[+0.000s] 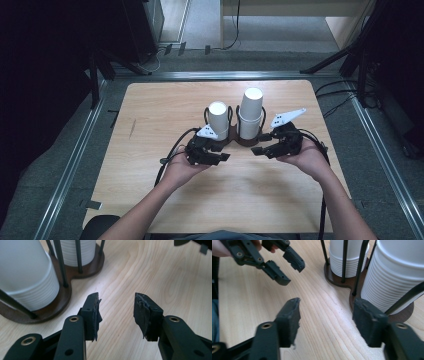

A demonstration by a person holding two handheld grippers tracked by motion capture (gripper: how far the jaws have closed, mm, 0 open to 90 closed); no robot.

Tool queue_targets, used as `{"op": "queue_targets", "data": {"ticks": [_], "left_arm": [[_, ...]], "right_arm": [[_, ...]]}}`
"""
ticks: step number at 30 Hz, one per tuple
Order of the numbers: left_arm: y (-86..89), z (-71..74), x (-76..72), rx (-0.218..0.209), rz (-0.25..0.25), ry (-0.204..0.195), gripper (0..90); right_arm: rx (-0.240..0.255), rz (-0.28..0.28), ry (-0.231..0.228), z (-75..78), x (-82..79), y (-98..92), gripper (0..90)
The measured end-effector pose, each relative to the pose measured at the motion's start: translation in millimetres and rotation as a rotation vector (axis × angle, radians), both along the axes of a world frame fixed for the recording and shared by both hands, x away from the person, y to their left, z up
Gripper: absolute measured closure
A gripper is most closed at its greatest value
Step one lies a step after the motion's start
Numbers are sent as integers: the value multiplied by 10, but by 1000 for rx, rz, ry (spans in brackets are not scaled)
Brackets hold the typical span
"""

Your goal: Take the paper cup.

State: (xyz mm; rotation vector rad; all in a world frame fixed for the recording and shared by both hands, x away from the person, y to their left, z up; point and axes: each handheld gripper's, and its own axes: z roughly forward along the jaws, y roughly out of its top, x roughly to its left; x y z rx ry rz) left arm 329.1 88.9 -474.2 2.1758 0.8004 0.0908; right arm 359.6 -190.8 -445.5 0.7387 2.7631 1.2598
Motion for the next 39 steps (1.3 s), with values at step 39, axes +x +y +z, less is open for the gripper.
{"op": "queue_targets", "data": {"ticks": [39], "left_arm": [[-508,177,340,-51,17,-7,680]], "right_arm": [[-2,-108,-61,554,402,-177,359]]}}
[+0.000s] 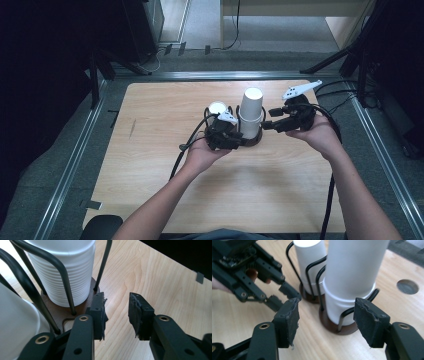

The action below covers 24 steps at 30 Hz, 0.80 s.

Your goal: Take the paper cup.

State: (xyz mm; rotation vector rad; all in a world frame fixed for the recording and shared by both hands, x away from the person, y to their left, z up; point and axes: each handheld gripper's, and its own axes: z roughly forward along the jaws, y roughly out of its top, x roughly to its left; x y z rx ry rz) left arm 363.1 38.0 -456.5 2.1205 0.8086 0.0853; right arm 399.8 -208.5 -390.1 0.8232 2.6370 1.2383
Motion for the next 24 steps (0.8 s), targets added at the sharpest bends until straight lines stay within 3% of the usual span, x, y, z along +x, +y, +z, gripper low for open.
{"op": "queue_targets", "data": {"ticks": [4,10,15,16,24], "left_arm": [[-24,0,101,-42,17,20,704],[-92,20,198,-61,34,0,746],[-129,3,252,-60,48,12,764],[-148,6,254,-56,67,-9,776],[-177,-8,308,-36,92,-18,829]], "right_arm": [[8,-13,-16,46,105,32,305],[-11,-13,-37,118,263,112,270],[-6,-12,-56,169,323,183,249],[-2,-10,-53,192,351,209,246],[-28,-14,-56,190,428,317,240]]}}
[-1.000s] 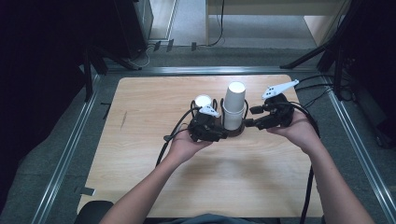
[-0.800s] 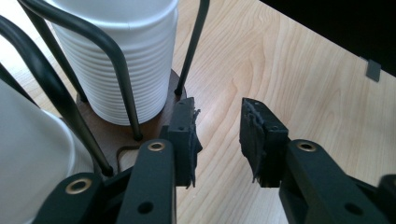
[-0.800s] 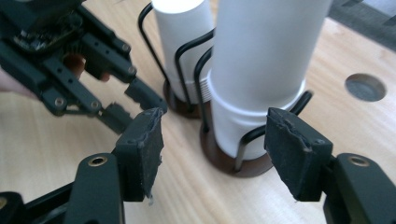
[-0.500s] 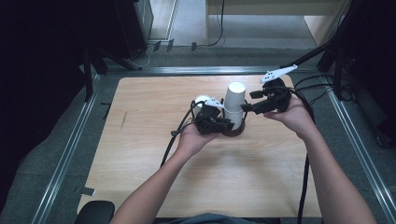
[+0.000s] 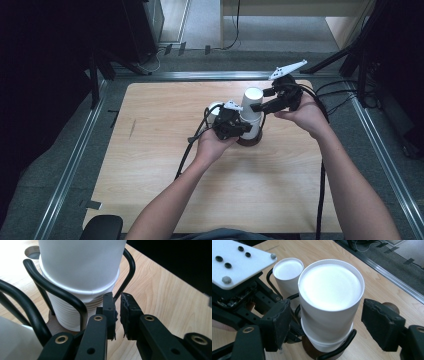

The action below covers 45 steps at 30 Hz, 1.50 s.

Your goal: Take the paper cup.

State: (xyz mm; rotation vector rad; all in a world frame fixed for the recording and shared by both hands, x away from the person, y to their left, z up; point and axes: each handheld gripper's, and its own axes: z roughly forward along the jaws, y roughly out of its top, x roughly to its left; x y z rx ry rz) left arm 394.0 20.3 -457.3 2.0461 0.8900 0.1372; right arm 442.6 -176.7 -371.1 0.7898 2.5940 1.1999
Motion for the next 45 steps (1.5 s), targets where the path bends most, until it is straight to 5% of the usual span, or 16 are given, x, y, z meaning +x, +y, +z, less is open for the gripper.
{"op": "queue_targets", "data": {"ticks": [9,22,45], "left_arm": [[7,-17,18,0,6,0,833],[4,-22,23,-6,5,2,834],[4,-36,13,-6,2,-6,835]], "right_arm": [[-25,-3,17,-15,79,125,239],[-151,-11,78,11,203,321,271],[-147,-17,71,305,145,287,302]]}}
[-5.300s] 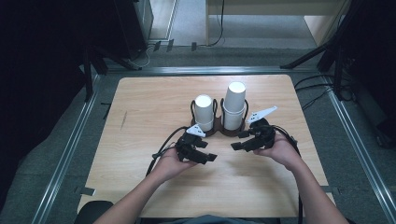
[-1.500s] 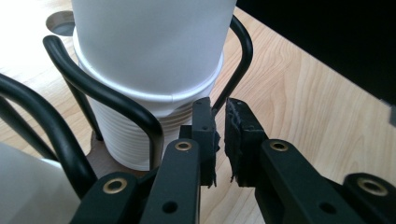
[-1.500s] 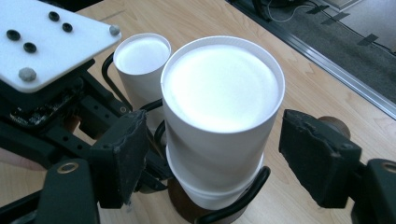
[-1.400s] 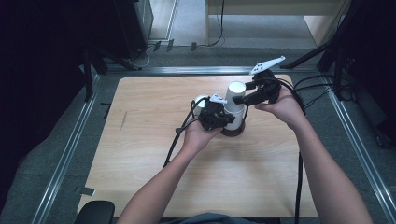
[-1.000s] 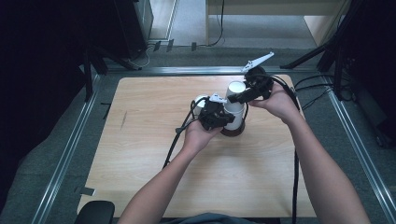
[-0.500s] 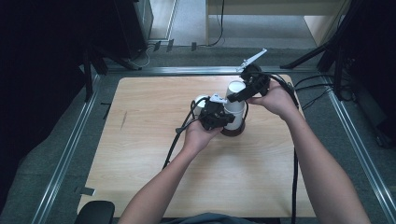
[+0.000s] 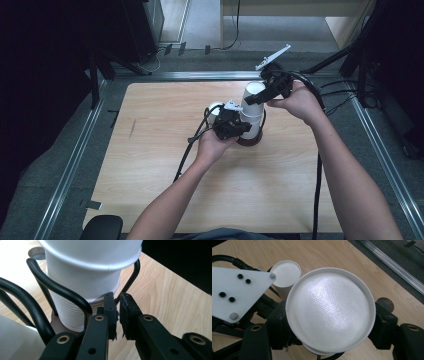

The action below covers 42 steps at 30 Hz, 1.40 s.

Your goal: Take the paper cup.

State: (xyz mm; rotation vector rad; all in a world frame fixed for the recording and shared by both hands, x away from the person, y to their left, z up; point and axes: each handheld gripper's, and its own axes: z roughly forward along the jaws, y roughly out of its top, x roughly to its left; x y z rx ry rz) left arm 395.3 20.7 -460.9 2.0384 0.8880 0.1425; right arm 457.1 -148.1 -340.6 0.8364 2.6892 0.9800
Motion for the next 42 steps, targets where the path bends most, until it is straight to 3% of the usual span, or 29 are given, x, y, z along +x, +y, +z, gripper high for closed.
{"op": "queue_targets", "data": {"ticks": [13,20,25,31,42], "left_arm": [[1,-5,1,-3,1,7,819],[5,-4,-1,-3,-10,11,792],[29,3,-10,-5,-30,19,779],[98,19,-68,-11,-63,23,739],[344,65,-241,5,-140,27,692]], "right_arm": [[24,20,-32,417,-111,-90,305],[16,37,-60,672,-265,-183,306],[18,91,-62,830,-487,-224,308],[-19,115,-76,818,-663,-277,306],[11,149,-35,514,-851,-438,308]]}}
